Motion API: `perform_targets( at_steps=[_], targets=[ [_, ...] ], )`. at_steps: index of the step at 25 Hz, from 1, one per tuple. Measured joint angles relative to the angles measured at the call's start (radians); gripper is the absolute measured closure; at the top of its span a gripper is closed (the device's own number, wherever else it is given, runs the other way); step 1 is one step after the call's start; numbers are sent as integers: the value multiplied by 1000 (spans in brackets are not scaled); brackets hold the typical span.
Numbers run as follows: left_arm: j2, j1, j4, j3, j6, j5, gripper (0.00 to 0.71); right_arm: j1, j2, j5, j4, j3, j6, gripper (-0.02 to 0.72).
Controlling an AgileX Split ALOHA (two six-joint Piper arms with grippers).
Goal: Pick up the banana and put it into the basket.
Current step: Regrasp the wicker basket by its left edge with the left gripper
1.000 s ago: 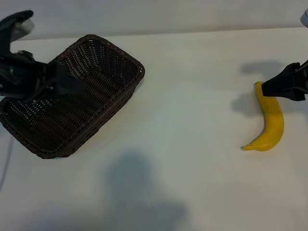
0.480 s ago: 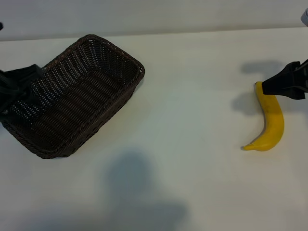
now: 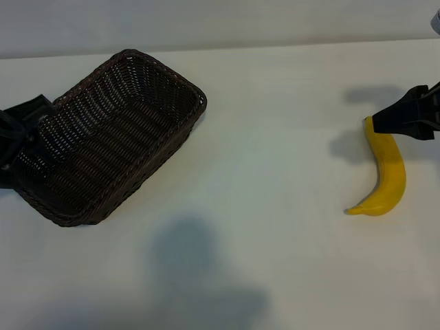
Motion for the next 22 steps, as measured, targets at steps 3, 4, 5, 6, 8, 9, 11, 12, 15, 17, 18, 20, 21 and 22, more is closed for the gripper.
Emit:
perform_targets(
  at_steps=[3, 4, 5, 6, 8, 9, 11, 12, 15, 17, 18, 20, 21, 22],
  targets=[
    [0, 63, 1, -1, -4, 29, 148, 0, 0, 0, 0, 0, 0, 156],
    [0, 87, 1, -2, -4, 39, 148, 0, 0, 0, 0, 0, 0, 156],
    [0, 107, 3, -2, -4, 47, 148, 0, 0, 0, 0, 0, 0, 156],
    [0, 119, 8, -2, -4, 49, 148, 0, 0, 0, 0, 0, 0, 156],
    [0, 125, 10, -2, -4, 56, 148, 0, 0, 0, 0, 0, 0, 156],
    [0, 126, 10, 0, -4, 55, 148, 0, 0, 0, 0, 0, 0, 156],
    [0, 126, 5, 21, -4, 41, 148, 0, 0, 0, 0, 0, 0, 156],
    [2, 126, 2, 36, -4, 39, 148, 0, 0, 0, 0, 0, 0, 156],
    [17, 127, 2, 88, -4, 11, 148, 0, 0, 0, 1, 0, 0, 156],
    [25, 127, -1, 106, -4, -23, 148, 0, 0, 0, 1, 0, 0, 156],
    [27, 127, -4, 114, -4, -40, 148, 0, 0, 0, 1, 0, 0, 156],
    [30, 127, -11, 119, -4, -64, 148, 0, 0, 0, 1, 0, 0, 156],
    [33, 127, -14, 121, -4, -73, 148, 0, 0, 0, 1, 0, 0, 156],
    [37, 127, -15, 122, -4, -78, 148, 0, 0, 0, 1, 0, 0, 156]
  ],
)
